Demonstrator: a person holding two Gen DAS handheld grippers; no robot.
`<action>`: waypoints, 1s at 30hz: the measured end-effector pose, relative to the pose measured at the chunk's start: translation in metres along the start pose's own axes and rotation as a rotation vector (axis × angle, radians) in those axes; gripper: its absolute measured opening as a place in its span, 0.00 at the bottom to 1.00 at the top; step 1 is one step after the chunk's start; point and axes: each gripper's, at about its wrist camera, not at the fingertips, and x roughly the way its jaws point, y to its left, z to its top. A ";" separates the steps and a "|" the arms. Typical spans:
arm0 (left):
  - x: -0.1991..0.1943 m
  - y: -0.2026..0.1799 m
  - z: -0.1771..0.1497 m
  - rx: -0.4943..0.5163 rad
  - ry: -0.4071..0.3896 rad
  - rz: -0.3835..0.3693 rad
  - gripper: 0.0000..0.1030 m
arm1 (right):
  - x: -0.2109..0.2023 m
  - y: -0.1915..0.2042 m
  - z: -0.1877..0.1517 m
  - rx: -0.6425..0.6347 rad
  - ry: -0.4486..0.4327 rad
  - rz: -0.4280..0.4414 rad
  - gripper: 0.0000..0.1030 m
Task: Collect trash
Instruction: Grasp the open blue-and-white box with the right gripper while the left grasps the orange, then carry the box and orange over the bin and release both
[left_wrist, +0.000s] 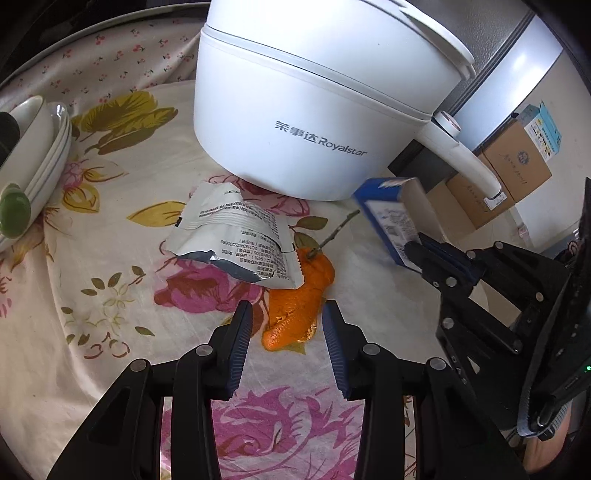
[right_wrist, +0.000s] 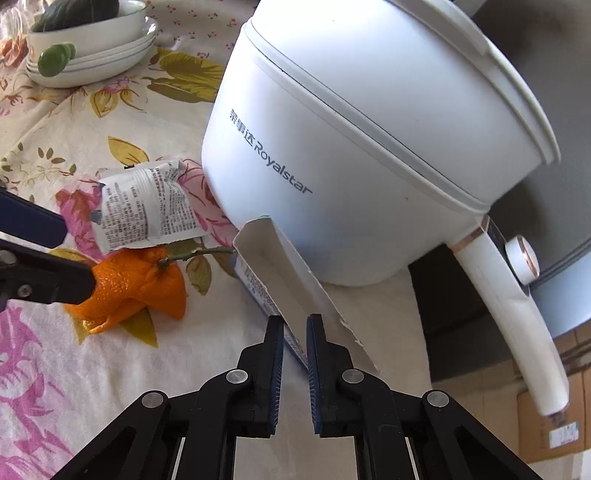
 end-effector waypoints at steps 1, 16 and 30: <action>0.001 -0.001 -0.001 0.017 0.001 0.008 0.40 | -0.006 -0.002 -0.005 0.031 -0.007 0.005 0.00; 0.004 -0.019 -0.009 0.040 0.030 0.070 0.09 | -0.126 -0.020 -0.109 0.370 -0.026 0.231 0.00; -0.068 -0.117 -0.096 0.149 0.022 -0.141 0.09 | -0.197 -0.034 -0.186 0.530 -0.063 0.228 0.00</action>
